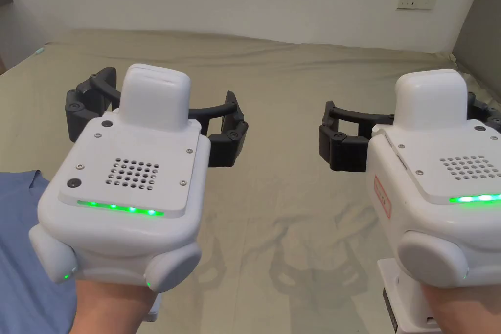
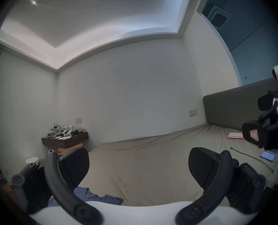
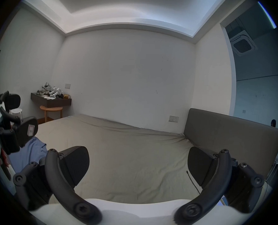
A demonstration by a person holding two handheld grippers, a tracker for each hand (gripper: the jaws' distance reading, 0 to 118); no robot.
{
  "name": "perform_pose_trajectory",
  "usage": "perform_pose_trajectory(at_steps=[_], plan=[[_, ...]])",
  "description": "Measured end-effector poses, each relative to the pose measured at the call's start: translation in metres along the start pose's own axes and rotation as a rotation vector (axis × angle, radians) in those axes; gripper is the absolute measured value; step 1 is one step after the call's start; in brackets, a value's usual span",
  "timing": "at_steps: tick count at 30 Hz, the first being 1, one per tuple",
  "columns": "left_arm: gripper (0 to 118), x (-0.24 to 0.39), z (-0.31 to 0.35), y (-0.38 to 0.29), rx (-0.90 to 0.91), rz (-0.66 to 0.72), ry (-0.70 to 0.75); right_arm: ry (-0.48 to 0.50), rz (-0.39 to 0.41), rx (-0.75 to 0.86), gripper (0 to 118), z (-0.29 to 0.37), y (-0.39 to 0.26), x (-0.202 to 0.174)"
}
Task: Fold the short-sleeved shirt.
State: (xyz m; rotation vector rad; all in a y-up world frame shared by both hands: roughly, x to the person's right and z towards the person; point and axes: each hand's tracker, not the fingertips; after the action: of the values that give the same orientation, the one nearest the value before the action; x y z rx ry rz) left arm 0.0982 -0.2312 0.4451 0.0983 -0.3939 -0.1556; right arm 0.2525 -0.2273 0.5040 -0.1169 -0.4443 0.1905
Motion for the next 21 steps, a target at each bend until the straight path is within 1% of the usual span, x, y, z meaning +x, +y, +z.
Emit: perform_pose_trajectory(at_steps=[2,3,4,5,6,7,8,9,10,12,16,21], plan=[[115,0.001,0.001,0.001,0.0,0.011,-0.013,0.028,-0.015,-0.001,118,0.002,-0.001,0.002],[105,0.001,0.002,0.001,0.0,0.015,-0.016,0.04,-0.028,-0.005,112,0.003,-0.001,0.003],[89,0.002,0.002,0.001,0.001,0.015,-0.022,0.049,-0.036,-0.006,97,0.005,-0.002,0.003],[64,0.004,0.002,0.001,-0.001,0.009,-0.025,0.046,-0.038,-0.004,68,0.005,-0.002,0.003],[27,0.005,0.0,0.001,-0.004,-0.001,-0.023,0.031,-0.036,-0.002,21,0.003,-0.003,0.004],[10,0.007,-0.002,0.001,-0.012,-0.011,-0.024,0.007,-0.027,-0.002,2,0.0,-0.004,0.006],[8,0.007,-0.003,0.001,-0.019,-0.015,-0.027,-0.006,-0.023,0.0,2,0.0,-0.005,0.004],[2,0.009,-0.003,0.0,-0.02,-0.014,-0.029,-0.009,-0.027,0.004,2,0.0,-0.005,0.005],[0,0.008,-0.004,0.0,-0.026,-0.007,-0.041,0.005,-0.036,-0.004,1,0.002,-0.004,0.009],[0,0.008,-0.005,0.0,-0.033,0.019,-0.054,0.018,-0.062,-0.008,1,0.004,-0.003,0.012],[0,0.009,-0.008,-0.002,-0.044,0.029,-0.064,-0.005,-0.045,-0.003,1,0.005,-0.006,0.018],[0,0.008,-0.006,-0.002,-0.049,0.053,-0.068,-0.003,-0.041,0.0,1,0.006,-0.007,0.018]])
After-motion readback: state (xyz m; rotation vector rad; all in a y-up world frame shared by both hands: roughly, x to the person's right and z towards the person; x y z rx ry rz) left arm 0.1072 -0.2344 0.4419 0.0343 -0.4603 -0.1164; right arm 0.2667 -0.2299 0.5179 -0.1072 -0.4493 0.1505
